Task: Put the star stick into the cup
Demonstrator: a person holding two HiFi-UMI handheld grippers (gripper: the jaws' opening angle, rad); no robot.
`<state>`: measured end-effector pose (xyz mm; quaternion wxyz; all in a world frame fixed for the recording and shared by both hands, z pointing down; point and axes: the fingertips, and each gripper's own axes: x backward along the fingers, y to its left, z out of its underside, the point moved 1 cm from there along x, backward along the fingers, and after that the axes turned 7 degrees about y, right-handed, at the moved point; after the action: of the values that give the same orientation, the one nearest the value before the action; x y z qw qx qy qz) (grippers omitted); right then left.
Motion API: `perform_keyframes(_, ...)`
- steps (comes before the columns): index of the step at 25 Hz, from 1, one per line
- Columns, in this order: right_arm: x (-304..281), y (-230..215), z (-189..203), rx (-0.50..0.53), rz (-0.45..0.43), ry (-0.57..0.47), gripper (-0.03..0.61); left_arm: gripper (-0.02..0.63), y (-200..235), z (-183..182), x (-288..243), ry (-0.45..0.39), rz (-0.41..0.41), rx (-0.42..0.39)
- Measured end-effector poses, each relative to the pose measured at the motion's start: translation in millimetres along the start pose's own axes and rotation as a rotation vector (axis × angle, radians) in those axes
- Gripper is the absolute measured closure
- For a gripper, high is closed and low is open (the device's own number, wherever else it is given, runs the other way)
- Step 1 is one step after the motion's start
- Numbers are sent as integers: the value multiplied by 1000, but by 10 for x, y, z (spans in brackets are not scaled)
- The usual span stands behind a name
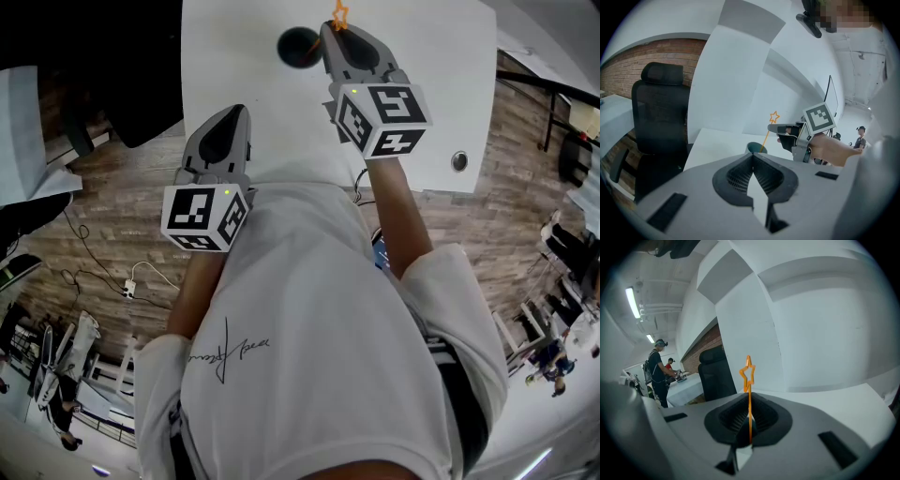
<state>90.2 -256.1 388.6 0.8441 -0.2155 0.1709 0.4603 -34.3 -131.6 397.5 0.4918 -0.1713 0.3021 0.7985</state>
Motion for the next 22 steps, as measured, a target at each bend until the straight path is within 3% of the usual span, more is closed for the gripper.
perform_keyframes(22, -175, -46, 178, -18, 7, 42, 563, 604, 28, 32, -41, 12, 8, 17)
